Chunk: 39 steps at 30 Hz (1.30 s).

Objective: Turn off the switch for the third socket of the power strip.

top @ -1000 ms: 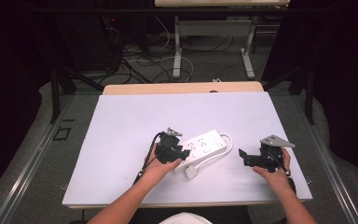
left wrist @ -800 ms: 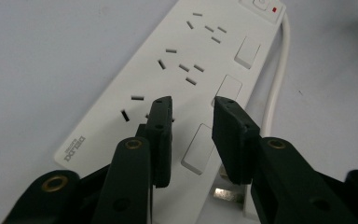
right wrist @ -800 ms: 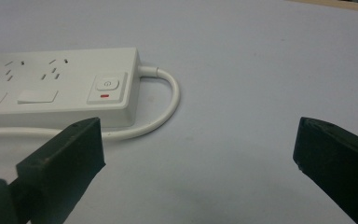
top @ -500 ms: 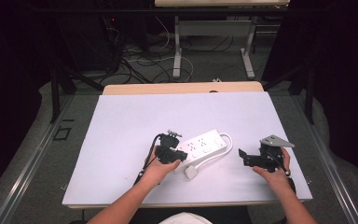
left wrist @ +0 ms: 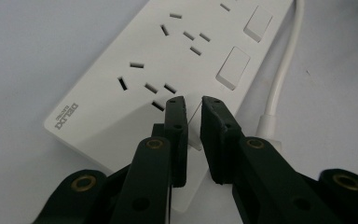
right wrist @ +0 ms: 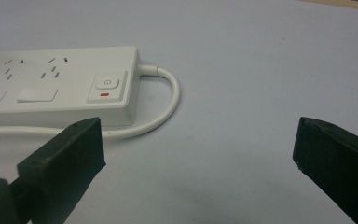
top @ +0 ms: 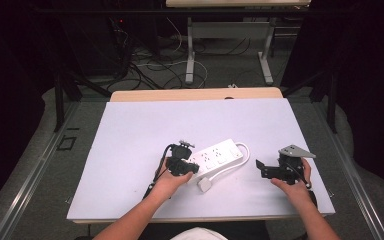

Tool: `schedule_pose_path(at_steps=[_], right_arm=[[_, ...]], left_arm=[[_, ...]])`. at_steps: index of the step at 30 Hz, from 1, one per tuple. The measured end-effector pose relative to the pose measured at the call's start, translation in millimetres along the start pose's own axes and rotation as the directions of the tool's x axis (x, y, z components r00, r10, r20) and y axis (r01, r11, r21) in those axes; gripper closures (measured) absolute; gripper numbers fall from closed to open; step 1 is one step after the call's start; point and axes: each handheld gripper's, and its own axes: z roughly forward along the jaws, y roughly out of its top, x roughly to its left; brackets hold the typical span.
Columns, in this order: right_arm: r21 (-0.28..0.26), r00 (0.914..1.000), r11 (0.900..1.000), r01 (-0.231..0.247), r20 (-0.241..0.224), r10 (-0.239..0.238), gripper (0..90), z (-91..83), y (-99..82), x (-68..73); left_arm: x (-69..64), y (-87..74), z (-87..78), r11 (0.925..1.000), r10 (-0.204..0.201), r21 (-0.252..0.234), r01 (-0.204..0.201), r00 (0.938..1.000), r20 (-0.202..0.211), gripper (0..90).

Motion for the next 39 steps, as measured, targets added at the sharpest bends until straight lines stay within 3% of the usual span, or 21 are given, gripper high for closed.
schedule_pose_path(at_steps=[8,11,21,24,25,27,31,35,39], right_arm=[[-0.001,1.0,1.0,0.001,0.001,-0.001,1.5,0.1,-0.1,0.1],[-0.003,1.0,1.0,0.0,-0.003,0.0,1.5,0.6,-0.3,0.1],[-0.004,1.0,1.0,0.004,-0.002,-0.004,1.6,0.7,-0.3,0.4],[-0.003,1.0,1.0,0.004,-0.001,-0.004,1.6,0.8,-0.3,0.2],[0.001,1.0,1.0,0.006,0.003,-0.006,1.6,0.3,-0.2,0.5],[-0.006,1.0,1.0,0.005,0.007,-0.005,1.6,0.8,-0.4,0.8],[-0.004,1.0,1.0,0.004,0.006,-0.004,1.7,1.0,-0.4,0.6],[0.001,1.0,1.0,0.006,0.003,-0.006,1.7,0.6,-0.3,0.3],[-0.003,1.0,1.0,0.001,-0.002,-0.001,1.7,0.8,-0.1,0.0]], left_arm=[[-0.1,-1.2,1.2,0.9999,-0.014,-0.007,0.014,0.9999,-0.001,85.4],[0.1,-1.0,0.6,1.0,0.004,0.001,-0.004,1.0,-0.005,85.5],[0.5,-0.8,0.6,0.9999,0.012,0.006,-0.012,0.9999,-0.002,85.5],[-0.3,-1.6,1.6,0.9999,0.011,0.005,-0.011,0.9999,-0.01,85.6],[-0.7,-2.0,1.7,0.9997,0.024,0.005,-0.024,0.9992,-0.031,90.0],[-0.3,-3.2,1.3,0.9993,0.036,0.002,-0.036,0.9988,-0.032,90.0],[-0.5,-5.3,0.7,0.9992,0.04,0.001,-0.04,0.9991,-0.017,90.0],[1.2,-5.7,1.1,0.9999,0.01,-0.006,-0.01,0.9999,0.003,90.0],[2.3,-6.3,1.0,0.9997,0.02,-0.015,-0.02,0.9998,0.003,89.3]])
